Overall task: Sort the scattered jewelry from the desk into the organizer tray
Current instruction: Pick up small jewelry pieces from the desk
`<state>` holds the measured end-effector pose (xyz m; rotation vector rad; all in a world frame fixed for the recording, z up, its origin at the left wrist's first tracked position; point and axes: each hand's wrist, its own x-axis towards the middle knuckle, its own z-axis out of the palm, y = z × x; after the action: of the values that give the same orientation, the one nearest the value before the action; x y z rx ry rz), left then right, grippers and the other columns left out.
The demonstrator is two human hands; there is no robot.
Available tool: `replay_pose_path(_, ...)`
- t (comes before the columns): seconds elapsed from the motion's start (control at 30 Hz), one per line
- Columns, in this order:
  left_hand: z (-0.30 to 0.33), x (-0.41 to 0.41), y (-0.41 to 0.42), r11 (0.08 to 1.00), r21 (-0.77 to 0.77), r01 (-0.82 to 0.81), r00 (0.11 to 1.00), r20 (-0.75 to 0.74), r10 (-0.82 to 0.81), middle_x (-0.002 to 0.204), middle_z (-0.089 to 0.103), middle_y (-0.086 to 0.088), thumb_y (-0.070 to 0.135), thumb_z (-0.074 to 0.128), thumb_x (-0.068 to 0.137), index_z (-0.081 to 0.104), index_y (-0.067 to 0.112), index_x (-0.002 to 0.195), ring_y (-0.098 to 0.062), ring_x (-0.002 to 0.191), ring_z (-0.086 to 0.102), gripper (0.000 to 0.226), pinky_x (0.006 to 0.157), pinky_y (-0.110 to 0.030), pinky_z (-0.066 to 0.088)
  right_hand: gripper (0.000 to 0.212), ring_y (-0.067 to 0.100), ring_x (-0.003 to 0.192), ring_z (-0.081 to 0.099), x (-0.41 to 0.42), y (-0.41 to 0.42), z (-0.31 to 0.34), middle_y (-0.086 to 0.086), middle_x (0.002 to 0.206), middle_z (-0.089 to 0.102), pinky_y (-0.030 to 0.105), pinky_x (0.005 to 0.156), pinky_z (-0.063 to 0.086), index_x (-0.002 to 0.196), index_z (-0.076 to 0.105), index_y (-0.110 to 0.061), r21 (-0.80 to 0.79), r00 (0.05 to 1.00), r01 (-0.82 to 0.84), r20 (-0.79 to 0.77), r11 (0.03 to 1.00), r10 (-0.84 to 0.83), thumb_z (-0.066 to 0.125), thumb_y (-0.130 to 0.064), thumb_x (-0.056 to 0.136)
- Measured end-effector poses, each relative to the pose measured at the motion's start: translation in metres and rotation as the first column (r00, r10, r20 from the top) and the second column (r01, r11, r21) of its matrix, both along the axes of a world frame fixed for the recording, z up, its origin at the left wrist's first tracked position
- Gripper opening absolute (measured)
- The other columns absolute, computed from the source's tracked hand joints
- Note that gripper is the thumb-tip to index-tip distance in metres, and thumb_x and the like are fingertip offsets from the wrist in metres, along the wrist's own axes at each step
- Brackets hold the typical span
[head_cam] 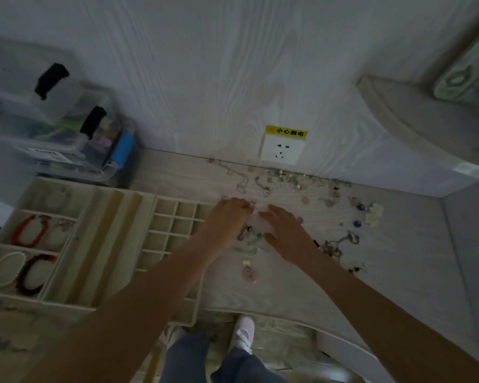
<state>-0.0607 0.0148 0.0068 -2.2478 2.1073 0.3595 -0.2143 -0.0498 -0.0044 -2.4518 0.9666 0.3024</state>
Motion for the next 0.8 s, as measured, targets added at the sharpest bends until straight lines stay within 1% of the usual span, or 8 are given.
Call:
replay_pose_path(0.1,-0.006,-0.001,-0.008,1.0,0.018,-0.017,0.999,0.039,0.016,0.13,0.051,-0.005,0.007,0.048,0.09,0.05,0.012,0.129,-0.024,0.117,0.047,0.039,0.098,-0.033,0.033,0.048,0.024,0.137,0.022,-0.003,0.007,0.0,0.007,0.15,0.024,0.031,0.11,0.023,0.141,0.035,-0.015,-0.017,0.995,0.034,0.099,0.999,-0.032,0.049,-0.019,0.095)
replay_pose_path(0.23,-0.009,-0.004,-0.01,0.995,-0.019,-0.095,0.993,-0.072,0.093,0.113,0.056,-0.01,0.004,0.05,0.086,0.058,0.007,0.113,-0.028,0.107,0.051,0.028,0.089,-0.032,0.033,0.037,0.022,0.122,0.034,-0.006,0.012,0.003,0.005,0.134,0.041,0.028,0.098,0.034,0.126,0.052,-0.015,-0.121,0.982,0.044,0.187,0.992,-0.021,0.057,-0.018,0.09)
replay_pose_path(0.4,-0.012,-0.004,-0.003,0.979,-0.09,-0.183,0.969,-0.187,0.163,0.108,0.055,-0.013,0.002,0.046,0.09,0.058,0.003,0.11,-0.028,0.101,0.049,0.023,0.08,-0.027,0.032,0.038,0.022,0.119,0.04,-0.002,0.019,0.002,0.007,0.126,0.043,0.033,0.094,0.041,0.124,0.053,-0.017,0.03,0.995,0.008,0.097,1.0,-0.011,0.06,-0.026,0.089)
replay_pose_path(0.5,-0.013,-0.004,-0.001,0.958,-0.105,-0.269,0.931,-0.282,0.23,0.104,0.057,-0.017,0.001,0.051,0.089,0.061,-0.002,0.104,-0.03,0.098,0.052,0.018,0.077,-0.027,0.035,0.036,0.022,0.114,0.045,-0.001,0.023,-0.003,0.009,0.125,0.041,0.034,0.088,0.045,0.124,0.05,-0.013,0.034,0.996,0.024,0.091,0.999,-0.027,0.059,-0.022,0.089)
replay_pose_path(0.57,-0.009,-0.003,-0.001,0.914,-0.109,-0.39,0.868,-0.374,0.326,0.102,0.059,-0.018,0.001,0.056,0.088,0.064,-0.003,0.098,-0.03,0.095,0.056,0.014,0.077,-0.026,0.039,0.032,0.025,0.107,0.049,0.001,0.025,-0.006,0.01,0.121,0.042,0.034,0.083,0.047,0.12,0.05,-0.01,0.012,0.995,0.022,0.101,1.0,-0.023,0.058,-0.017,0.09)
replay_pose_path(0.63,-0.002,-0.002,0.0,0.845,-0.113,-0.522,0.781,-0.463,0.42,0.103,0.061,-0.016,0.005,0.061,0.087,0.067,-0.002,0.095,-0.026,0.092,0.06,0.013,0.077,-0.02,0.04,0.025,0.026,0.098,0.053,0.002,0.026,-0.009,0.012,0.115,0.044,0.034,0.078,0.047,0.114,0.052,-0.007,0.029,0.989,0.045,0.138,0.999,-0.048,0.057,-0.012,0.09)
replay_pose_path(0.73,0.01,-0.001,0.008,0.772,-0.135,-0.621,0.681,-0.58,0.447,0.097,0.064,-0.011,0.006,0.066,0.083,0.07,0.001,0.087,-0.012,0.082,0.058,0.008,0.071,-0.001,0.037,0.019,0.025,0.086,0.052,0.002,0.03,-0.01,0.012,0.105,0.047,0.037,0.074,0.046,0.108,0.052,-0.005,0.033,0.983,0.084,0.16,0.996,-0.088,0.055,-0.011,0.09)
replay_pose_path(0.8,0.018,0.0,0.014,0.731,-0.11,-0.673,0.597,-0.665,0.449,0.092,0.063,-0.005,0.007,0.067,0.082,0.068,0.005,0.083,-0.005,0.075,0.056,0.003,0.065,0.003,0.038,0.016,0.022,0.079,0.047,0.001,0.03,-0.012,0.009,0.097,0.044,0.034,0.071,0.042,0.105,0.051,-0.005,0.027,0.982,0.094,0.161,0.995,-0.097,0.055,-0.01,0.09)
